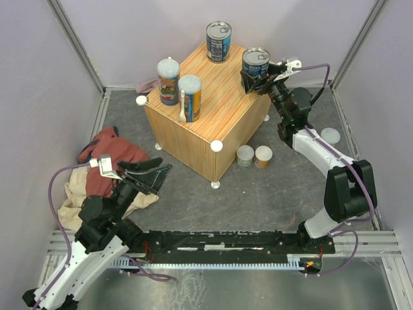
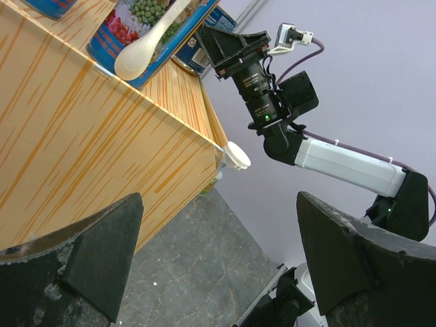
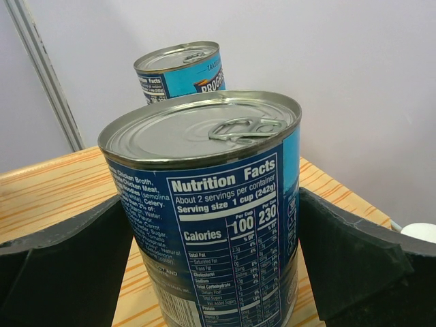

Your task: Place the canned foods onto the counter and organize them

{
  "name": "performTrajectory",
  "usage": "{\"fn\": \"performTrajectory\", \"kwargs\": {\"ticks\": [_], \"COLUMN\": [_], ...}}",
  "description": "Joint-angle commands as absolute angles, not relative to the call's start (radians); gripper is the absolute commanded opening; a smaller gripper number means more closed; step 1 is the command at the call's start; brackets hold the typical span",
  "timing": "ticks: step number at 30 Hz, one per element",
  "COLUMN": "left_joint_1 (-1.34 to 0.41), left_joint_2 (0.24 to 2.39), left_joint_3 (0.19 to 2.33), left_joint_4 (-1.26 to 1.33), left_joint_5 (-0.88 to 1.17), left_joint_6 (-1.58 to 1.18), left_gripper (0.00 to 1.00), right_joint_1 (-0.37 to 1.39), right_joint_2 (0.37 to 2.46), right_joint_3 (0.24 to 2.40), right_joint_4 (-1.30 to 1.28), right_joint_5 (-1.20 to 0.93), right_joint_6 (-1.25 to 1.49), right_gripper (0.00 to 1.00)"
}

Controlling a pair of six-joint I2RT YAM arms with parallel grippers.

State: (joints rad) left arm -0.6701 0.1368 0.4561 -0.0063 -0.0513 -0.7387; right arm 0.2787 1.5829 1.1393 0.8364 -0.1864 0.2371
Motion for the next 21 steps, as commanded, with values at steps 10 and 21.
{"fn": "performTrajectory", "kwargs": {"ticks": [10, 21], "left_joint_1": [-0.673, -0.674], "left_joint_2": [0.117, 0.117], "left_joint_3": [0.494, 0.495], "left_joint_4": [0.006, 0.002], "left_joint_5": [-0.042, -0.046], "left_joint_6": [-0.745, -0.744], "left_gripper": [0.99, 0.99], "right_joint_1": [0.283, 0.266], "right_joint_2": [1.615, 1.756], "right_joint_3": [1.252, 1.428], "right_joint_4": [0.736, 0.686], "right_joint_5": [-0.132, -0.126], "right_joint_6": [0.187, 0.176], "right_gripper": [1.00, 1.00]}}
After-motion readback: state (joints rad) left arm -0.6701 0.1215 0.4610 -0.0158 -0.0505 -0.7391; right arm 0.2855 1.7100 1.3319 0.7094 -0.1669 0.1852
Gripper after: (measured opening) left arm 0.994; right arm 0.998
